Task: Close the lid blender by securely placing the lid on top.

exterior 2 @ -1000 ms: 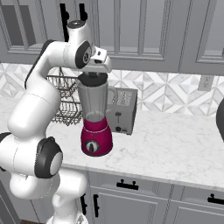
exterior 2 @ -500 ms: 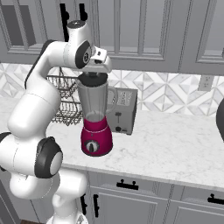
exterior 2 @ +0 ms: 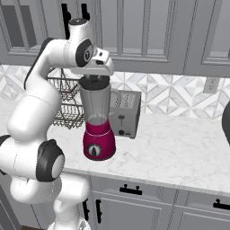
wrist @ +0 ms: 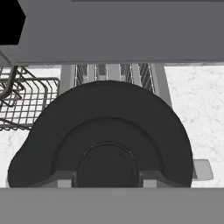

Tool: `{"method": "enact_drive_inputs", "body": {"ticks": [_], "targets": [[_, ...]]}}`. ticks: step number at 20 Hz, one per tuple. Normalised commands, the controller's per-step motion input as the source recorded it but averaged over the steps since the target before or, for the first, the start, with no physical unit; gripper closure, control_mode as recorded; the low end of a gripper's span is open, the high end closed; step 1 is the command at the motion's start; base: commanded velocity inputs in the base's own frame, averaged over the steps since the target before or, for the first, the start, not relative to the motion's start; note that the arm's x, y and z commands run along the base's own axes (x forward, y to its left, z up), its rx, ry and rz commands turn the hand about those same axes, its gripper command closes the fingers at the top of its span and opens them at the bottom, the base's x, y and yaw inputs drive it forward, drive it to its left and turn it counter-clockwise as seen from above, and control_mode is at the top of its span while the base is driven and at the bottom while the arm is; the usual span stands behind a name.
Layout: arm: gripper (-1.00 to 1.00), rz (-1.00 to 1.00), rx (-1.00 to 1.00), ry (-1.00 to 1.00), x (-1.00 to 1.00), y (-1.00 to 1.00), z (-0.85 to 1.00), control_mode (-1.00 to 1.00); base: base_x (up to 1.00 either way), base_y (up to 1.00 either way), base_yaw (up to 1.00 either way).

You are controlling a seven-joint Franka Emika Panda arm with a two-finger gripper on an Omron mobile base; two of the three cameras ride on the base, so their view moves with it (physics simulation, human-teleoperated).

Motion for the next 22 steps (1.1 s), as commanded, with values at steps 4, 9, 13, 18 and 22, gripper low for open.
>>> {"method": "enact_drive_inputs", "body": {"ticks": [4, 9, 13, 18, 22], "targets": [[1.0, 0.0, 0.0, 0.08, -0.16, 0.0, 0.0, -1.0, 0.0, 0.0, 0.0], [1.0, 0.0, 0.0, 0.01, -0.02, 0.0, 0.09, -1.0, 0.0, 0.0, 0.0], [1.0, 0.0, 0.0, 0.0, -0.11, 0.0, 0.2, -1.0, 0.0, 0.0, 0.0], [1.0, 0.0, 0.0, 0.0, -0.24, 0.0, 0.22, -1.0, 0.0, 0.0, 0.0], [1.0, 0.0, 0.0, 0.0, -0.26, 0.0, 0.27, -1.0, 0.0, 0.0, 0.0]]}}
